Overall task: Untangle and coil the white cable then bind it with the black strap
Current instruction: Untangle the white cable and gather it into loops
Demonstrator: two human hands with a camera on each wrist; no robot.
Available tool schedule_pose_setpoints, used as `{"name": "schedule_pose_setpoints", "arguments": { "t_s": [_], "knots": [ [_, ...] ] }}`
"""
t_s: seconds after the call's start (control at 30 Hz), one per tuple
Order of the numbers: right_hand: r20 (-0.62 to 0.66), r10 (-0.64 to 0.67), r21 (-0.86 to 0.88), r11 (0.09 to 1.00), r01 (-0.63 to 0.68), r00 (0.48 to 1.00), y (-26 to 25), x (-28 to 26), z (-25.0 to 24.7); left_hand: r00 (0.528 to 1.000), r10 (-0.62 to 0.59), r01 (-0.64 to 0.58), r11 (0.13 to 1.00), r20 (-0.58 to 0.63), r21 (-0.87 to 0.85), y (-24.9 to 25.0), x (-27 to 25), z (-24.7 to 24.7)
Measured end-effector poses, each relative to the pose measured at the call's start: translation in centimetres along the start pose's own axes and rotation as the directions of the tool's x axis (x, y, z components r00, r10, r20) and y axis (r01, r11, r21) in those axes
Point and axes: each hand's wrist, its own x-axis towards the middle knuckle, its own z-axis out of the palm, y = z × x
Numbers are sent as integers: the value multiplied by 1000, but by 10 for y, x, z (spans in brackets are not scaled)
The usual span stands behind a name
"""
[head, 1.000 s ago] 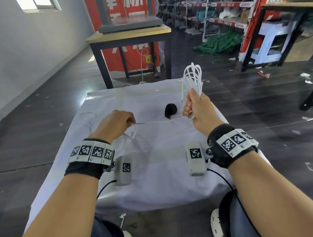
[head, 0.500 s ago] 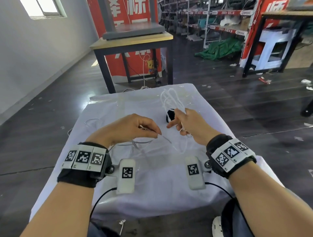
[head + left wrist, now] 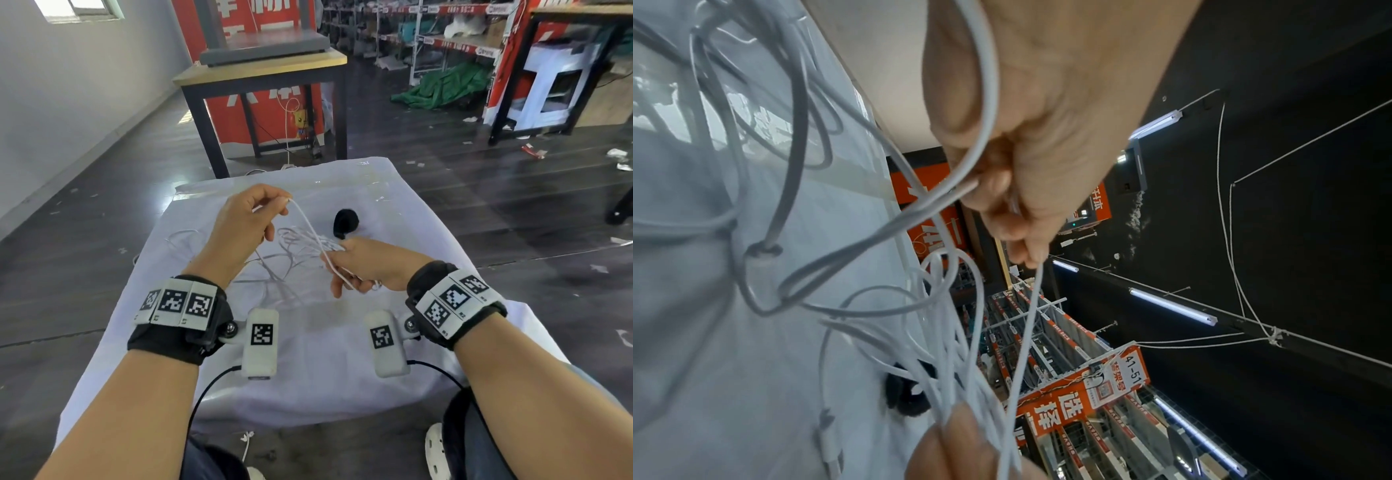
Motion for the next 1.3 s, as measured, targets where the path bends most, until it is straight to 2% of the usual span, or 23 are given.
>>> {"name": "schedule_pose_setpoints", "arguments": {
  "t_s": [0.3, 0.4, 0.47, 0.6, 0.73, 0.83, 0.97, 1.07, 1.17, 1.23, 1.3],
  "knots": [
    [19, 8, -1, 1000, -8, 1000, -3, -8, -5, 987, -12, 53, 966, -158, 253, -16, 8, 1],
    [51, -4, 43, 999, 1, 999, -3, -10, -6, 986, 14, 41, 945, -166, 325, -14, 8, 2],
    [47, -24, -16, 1000, 25, 999, -2, -11, -6, 990, 8, 39, 943, -139, 330, -14, 7, 3],
    [16, -27, -43, 999, 27, 1000, 1, -9, -6, 995, -96, 97, 961, -13, 259, -18, 7, 1],
    [-56, -21, 13, 1000, 22, 998, 5, -6, -8, 971, -204, 186, 972, 128, 144, -19, 6, 1],
    [-118, -69, 123, 989, 84, 991, 3, -4, -11, 941, -241, 249, 969, 237, -2, -7, 1, 4],
    [-171, -149, 357, 912, 202, 974, 0, -4, -20, 950, -201, 233, 966, 240, -113, 1, 0, 5],
    [-196, -156, 432, 872, 228, 968, -1, -3, -23, 944, -250, 293, 935, 214, -201, 1, 4, 7],
    [-186, -175, 424, 874, 240, 967, -3, -4, -19, 904, -355, 421, 833, 238, -357, 6, 8, 11],
    [-171, -196, 411, 877, 251, 966, -4, -4, -15, 885, -359, 459, 783, 297, -420, 11, 9, 13],
    [-160, -210, 409, 875, 259, 964, -5, -3, -12, 882, -336, 458, 772, 329, -441, 13, 9, 17]
  ]
}}
